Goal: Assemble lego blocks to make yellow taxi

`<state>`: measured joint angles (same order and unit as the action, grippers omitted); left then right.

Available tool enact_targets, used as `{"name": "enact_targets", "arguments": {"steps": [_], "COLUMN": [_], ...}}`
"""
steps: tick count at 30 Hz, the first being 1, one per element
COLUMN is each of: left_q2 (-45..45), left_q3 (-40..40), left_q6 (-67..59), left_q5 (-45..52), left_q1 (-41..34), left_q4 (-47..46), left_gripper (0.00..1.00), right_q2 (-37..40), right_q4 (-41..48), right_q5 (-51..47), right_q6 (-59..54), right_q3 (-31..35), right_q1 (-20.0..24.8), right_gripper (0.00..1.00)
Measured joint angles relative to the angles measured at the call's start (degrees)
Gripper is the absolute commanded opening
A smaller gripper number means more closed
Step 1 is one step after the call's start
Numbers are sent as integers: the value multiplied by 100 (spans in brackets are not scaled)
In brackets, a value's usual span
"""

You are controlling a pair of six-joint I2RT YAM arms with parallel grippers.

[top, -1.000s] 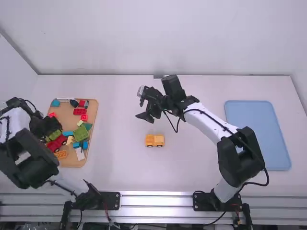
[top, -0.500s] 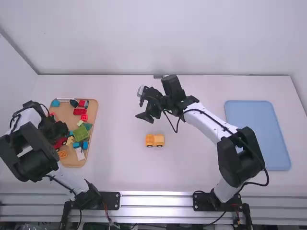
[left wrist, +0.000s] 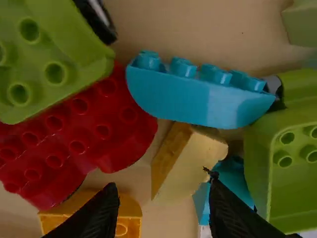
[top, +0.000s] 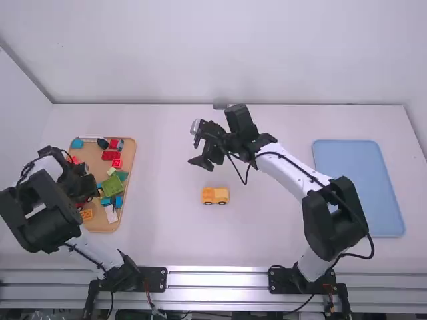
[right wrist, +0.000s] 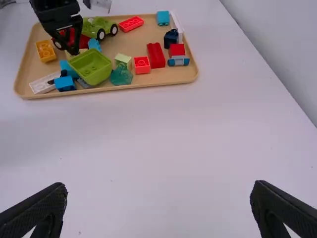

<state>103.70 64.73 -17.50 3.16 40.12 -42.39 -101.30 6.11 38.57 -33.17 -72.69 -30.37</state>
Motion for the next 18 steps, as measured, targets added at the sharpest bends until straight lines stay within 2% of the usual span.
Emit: {"name": "enact_targets", "arguments": {"steps": [4,8,18], "left_q2": [0,0,2], "left_q3": [-162,-219,-540], "left_q6": [-256,-474,-1091], "left_q5": [7,11,98], "left_q1": [0,-28,-155], "left_q4": [157,262,708], "left_gripper": [47,38,42], "right_q2": [0,0,0], "right_q4": [-50,-105,-118], "right_q5": [4,0,-70], "right_q6": [20,2,24], "right_q3": [0,0,0], "right_q1": [0,0,-11], "right_gripper": [98,99,99]}}
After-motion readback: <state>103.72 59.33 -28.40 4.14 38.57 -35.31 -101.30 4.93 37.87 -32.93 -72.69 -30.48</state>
